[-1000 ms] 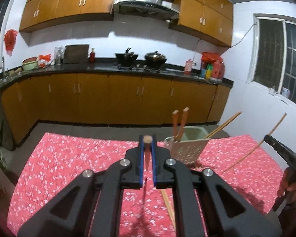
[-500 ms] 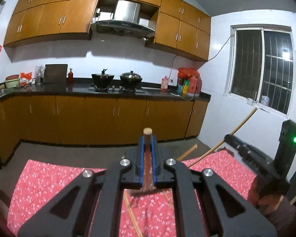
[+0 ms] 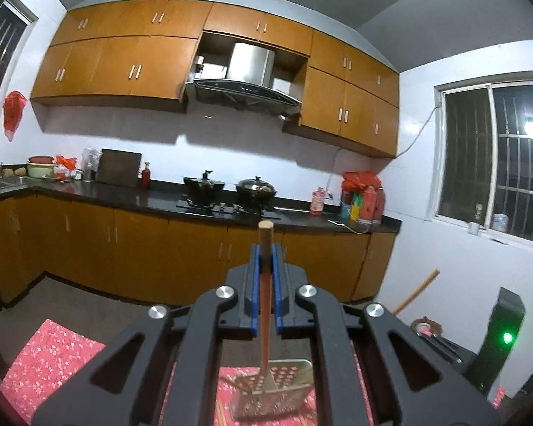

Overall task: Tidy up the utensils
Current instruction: 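Carry both chopsticks upright over the beige utensil holder and lower them in, then open the left tool into the holder while the right tool releases its chopstick, then grasp a loose chopstick with the left tool while the right tool grasps another, then lift both held chopsticks off the tablecloth toward the utensil holder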

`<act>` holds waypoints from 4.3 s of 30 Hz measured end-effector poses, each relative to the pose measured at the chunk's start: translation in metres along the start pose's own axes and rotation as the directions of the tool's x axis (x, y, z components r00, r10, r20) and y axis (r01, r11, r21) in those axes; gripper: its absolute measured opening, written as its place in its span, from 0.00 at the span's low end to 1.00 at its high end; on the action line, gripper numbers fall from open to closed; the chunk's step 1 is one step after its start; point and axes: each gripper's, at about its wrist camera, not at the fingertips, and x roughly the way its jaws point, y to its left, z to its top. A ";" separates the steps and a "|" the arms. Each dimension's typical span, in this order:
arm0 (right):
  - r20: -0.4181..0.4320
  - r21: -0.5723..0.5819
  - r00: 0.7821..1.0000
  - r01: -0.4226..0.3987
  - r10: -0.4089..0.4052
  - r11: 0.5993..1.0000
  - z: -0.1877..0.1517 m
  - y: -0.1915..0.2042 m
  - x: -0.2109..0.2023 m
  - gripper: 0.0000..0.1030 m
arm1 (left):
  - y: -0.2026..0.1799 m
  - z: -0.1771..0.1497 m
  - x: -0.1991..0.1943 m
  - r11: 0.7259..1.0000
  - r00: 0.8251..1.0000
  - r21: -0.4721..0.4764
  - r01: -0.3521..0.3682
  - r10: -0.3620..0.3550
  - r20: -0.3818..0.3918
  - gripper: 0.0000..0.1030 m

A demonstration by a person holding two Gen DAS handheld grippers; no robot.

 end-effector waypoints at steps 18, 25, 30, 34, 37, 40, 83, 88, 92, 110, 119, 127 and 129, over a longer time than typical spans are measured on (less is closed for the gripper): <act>-0.103 -0.012 0.995 -0.006 0.005 1.000 -0.024 0.002 0.028 0.08 | 0.014 -0.058 0.059 0.999 0.989 -0.025 -0.035 0.031 -0.142 0.15; -0.052 0.003 0.999 -0.011 0.011 1.000 -0.011 -0.001 0.004 0.14 | 0.016 -0.052 0.041 0.999 0.993 -0.041 -0.029 0.024 -0.115 0.29; -0.007 0.020 1.000 -0.004 0.004 1.000 -0.007 -0.013 -0.032 0.15 | 0.030 -0.049 0.009 0.997 0.994 -0.075 -0.029 0.021 -0.110 0.31; -0.031 0.036 0.999 0.027 -0.026 0.999 -0.027 -0.031 -0.057 0.15 | 0.044 -0.064 -0.019 0.997 0.988 -0.055 -0.061 0.052 -0.147 0.32; -0.111 0.026 0.990 0.088 -0.084 0.996 -0.056 -0.048 -0.058 0.15 | 0.058 -0.090 -0.037 0.996 0.977 -0.025 -0.091 0.084 -0.196 0.33; -0.251 0.039 0.960 0.134 -0.120 0.990 -0.095 -0.065 -0.043 0.15 | 0.073 -0.128 -0.042 0.988 0.949 0.031 -0.149 0.152 -0.275 0.33; -0.605 0.049 0.769 0.296 -0.207 0.954 -0.219 -0.099 0.036 0.07 | 0.057 -0.309 0.018 0.996 0.677 -0.058 -0.072 0.006 -0.736 0.17; -0.603 0.023 0.767 0.292 -0.219 0.956 -0.219 -0.095 0.036 0.07 | 0.058 -0.310 0.020 0.995 0.669 -0.055 -0.088 0.018 -0.743 0.16; -0.604 0.025 0.767 0.287 -0.214 0.958 -0.219 -0.095 0.036 0.07 | 0.059 -0.306 0.017 0.992 0.683 -0.097 -0.082 -0.015 -0.731 0.16; -0.603 0.010 0.774 0.253 -0.196 0.967 -0.220 -0.090 0.035 0.08 | 0.047 -0.314 0.025 0.996 0.660 0.003 -0.093 0.064 -0.748 0.15; -0.592 0.009 0.786 0.228 -0.178 0.974 -0.221 -0.090 0.033 0.08 | 0.080 -0.307 0.034 0.980 0.667 0.038 -0.193 0.160 -0.728 0.07; -0.590 0.009 0.793 0.194 -0.152 0.981 -0.221 -0.082 0.037 0.08 | 0.125 -0.300 0.033 0.979 0.687 -0.056 -0.196 0.096 -0.720 0.09; -0.591 0.011 0.793 0.194 -0.150 0.981 -0.222 -0.081 0.037 0.08 | 0.124 -0.300 0.029 0.982 0.700 -0.056 -0.180 0.088 -0.708 0.11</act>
